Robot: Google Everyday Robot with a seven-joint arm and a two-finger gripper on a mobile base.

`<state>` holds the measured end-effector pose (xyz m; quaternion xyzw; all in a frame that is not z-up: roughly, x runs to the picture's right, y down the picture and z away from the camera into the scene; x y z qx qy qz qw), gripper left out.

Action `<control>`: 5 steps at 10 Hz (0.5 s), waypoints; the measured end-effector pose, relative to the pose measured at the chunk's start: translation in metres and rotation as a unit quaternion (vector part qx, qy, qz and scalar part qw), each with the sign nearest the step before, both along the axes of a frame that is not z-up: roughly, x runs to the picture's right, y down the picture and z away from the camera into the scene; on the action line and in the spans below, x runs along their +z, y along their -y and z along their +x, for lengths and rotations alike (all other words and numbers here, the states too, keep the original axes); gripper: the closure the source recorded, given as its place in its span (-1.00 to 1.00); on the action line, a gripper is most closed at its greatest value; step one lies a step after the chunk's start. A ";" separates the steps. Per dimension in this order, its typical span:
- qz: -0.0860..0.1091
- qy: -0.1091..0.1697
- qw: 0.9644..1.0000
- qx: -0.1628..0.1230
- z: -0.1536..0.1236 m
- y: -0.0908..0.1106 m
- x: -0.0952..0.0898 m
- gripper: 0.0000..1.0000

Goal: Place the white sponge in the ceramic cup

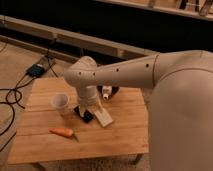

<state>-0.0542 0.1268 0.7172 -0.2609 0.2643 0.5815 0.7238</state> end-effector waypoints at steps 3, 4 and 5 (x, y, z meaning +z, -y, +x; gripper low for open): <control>-0.008 0.005 0.999 -0.033 0.034 -0.016 0.014 -0.30; -0.010 0.012 0.999 -0.035 0.038 -0.021 0.018 -0.30; -0.014 0.024 0.999 -0.032 0.041 -0.027 0.024 -0.30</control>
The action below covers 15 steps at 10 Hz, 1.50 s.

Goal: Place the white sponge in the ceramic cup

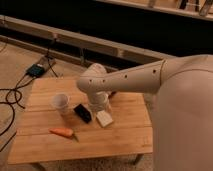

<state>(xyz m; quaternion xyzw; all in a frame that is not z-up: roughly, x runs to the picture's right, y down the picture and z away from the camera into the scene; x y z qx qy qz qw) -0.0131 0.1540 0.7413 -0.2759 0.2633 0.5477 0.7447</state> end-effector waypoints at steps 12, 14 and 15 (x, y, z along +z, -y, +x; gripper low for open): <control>-0.049 0.098 0.993 -0.039 0.028 -0.001 0.107 -0.30; -0.053 0.109 0.992 -0.044 0.018 0.003 0.117 -0.30; -0.054 0.111 0.991 -0.045 0.015 0.005 0.120 -0.30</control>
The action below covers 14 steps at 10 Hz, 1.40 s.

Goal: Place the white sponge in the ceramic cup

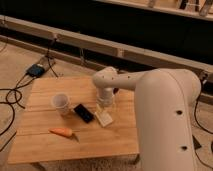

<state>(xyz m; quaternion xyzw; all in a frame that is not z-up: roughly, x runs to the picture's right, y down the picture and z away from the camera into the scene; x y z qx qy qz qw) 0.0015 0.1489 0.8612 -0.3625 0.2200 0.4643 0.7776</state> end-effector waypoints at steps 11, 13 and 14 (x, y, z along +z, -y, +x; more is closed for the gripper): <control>-0.016 0.002 1.000 -0.015 -0.021 -0.012 0.008 -0.30; -0.019 0.000 1.000 -0.020 -0.022 -0.016 0.011 -0.30; -0.019 -0.002 1.000 -0.021 -0.022 -0.017 0.012 -0.30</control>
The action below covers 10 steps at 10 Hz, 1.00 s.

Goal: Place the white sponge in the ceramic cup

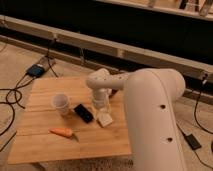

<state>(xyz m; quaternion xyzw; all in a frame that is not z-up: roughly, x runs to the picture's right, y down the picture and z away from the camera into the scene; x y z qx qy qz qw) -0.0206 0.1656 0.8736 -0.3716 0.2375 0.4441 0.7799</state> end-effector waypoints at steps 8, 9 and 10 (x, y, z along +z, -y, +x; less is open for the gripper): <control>0.004 -0.012 1.000 -0.002 0.005 0.002 0.004 0.63; 0.010 -0.013 1.000 0.001 0.005 0.007 0.003 0.85; 0.018 -0.014 1.000 0.005 0.005 0.015 0.001 0.93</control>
